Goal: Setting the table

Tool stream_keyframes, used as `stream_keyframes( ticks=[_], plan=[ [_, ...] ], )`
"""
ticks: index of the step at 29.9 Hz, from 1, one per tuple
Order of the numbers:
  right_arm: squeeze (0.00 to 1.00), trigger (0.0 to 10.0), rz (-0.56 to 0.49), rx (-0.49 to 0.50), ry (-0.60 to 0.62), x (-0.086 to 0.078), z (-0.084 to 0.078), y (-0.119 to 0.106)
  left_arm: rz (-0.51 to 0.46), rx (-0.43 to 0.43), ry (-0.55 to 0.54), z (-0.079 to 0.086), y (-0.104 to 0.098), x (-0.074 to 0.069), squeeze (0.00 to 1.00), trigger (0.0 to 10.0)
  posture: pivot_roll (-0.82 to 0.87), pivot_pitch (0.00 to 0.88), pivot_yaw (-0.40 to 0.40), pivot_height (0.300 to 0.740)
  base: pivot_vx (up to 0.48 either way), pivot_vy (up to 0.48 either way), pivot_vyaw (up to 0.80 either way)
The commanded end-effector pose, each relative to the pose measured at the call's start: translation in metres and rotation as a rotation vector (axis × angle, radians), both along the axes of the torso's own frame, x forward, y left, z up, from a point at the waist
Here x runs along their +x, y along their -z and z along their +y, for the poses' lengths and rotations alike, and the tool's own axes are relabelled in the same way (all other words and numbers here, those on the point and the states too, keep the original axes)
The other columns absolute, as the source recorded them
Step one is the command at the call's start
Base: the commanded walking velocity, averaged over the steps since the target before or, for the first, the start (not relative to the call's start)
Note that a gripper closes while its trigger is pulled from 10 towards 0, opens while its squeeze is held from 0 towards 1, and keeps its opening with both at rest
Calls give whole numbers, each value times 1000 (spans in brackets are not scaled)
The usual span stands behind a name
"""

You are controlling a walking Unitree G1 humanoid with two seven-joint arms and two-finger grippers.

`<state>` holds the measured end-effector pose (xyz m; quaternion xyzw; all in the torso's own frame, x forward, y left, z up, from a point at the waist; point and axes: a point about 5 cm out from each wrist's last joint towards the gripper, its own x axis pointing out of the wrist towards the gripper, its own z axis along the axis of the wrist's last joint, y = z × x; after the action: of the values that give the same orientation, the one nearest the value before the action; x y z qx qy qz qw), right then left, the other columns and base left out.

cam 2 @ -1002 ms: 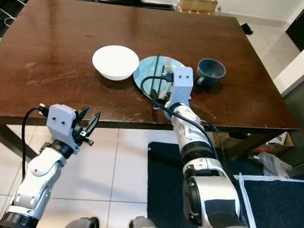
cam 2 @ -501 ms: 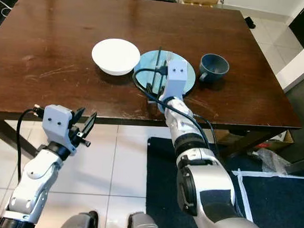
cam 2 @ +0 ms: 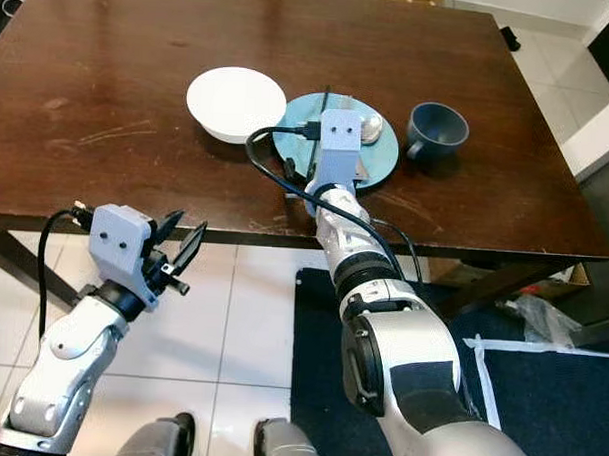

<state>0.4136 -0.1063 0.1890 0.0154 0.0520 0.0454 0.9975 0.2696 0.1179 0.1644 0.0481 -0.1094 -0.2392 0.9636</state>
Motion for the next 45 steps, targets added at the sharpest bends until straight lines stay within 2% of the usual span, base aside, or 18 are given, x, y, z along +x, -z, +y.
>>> stream_keyframes(
  ticks=[1, 5, 9, 16, 29, 38, 39, 40, 41, 45],
  plan=[
    [0, 10000, 12, 2, 8, 0, 1, 2, 11, 0, 24, -3, 0, -2, 0, 10000, 98, 230, -54, 740, 0, 0, 0],
    [0, 10000, 5, 3, 11, 1, 5, -4, 4, 3, 20, -3, -4, 0, 0, 10000, 101, 236, -55, 740, 0, 0, 0],
    [0, 10000, 31, 96, 59, 3, 2, -6, 6, 9, 18, -1, -6, 0, 0, 10000, 111, 241, -56, 740, 0, 0, 0],
    [0, 10000, 61, 157, 100, 3, -4, -3, 13, 19, 21, 1, -7, -2, 0, 10000, 117, 241, -51, 740, 0, 0, 0],
    [0, 10000, 134, 145, 84, 1, -1, 6, 15, 32, 39, -2, -10, 0, 0, 10000, 114, 235, -40, 740, 0, 0, 0],
    [0, 10000, 163, 222, 117, 0, -3, 9, 24, 36, 44, -3, -10, -1, 0, 10000, 115, 235, -38, 740, 0, 0, 0],
    [0, 4941, 168, 246, 121, 0, -3, 9, 25, 37, 45, -3, -10, -1, 0, 10000, 115, 236, -37, 740, 0, 0, 0],
    [0, 1804, 170, 265, 124, 0, -4, 9, 25, 38, 47, -2, -10, -1, 0, 10000, 115, 235, -37, 740, 0, 0, 0],
    [0, 0, 172, 277, 126, 0, -4, 9, 25, 38, 48, -2, -10, 0, 0, 10000, 115, 234, -36, 740, 0, 0, 0],
    [0, 0, 178, 303, 128, 0, -3, 9, 26, 40, 50, -2, -10, 1, 0, 10000, 115, 232, -35, 740, 0, 0, 0]
  ],
)
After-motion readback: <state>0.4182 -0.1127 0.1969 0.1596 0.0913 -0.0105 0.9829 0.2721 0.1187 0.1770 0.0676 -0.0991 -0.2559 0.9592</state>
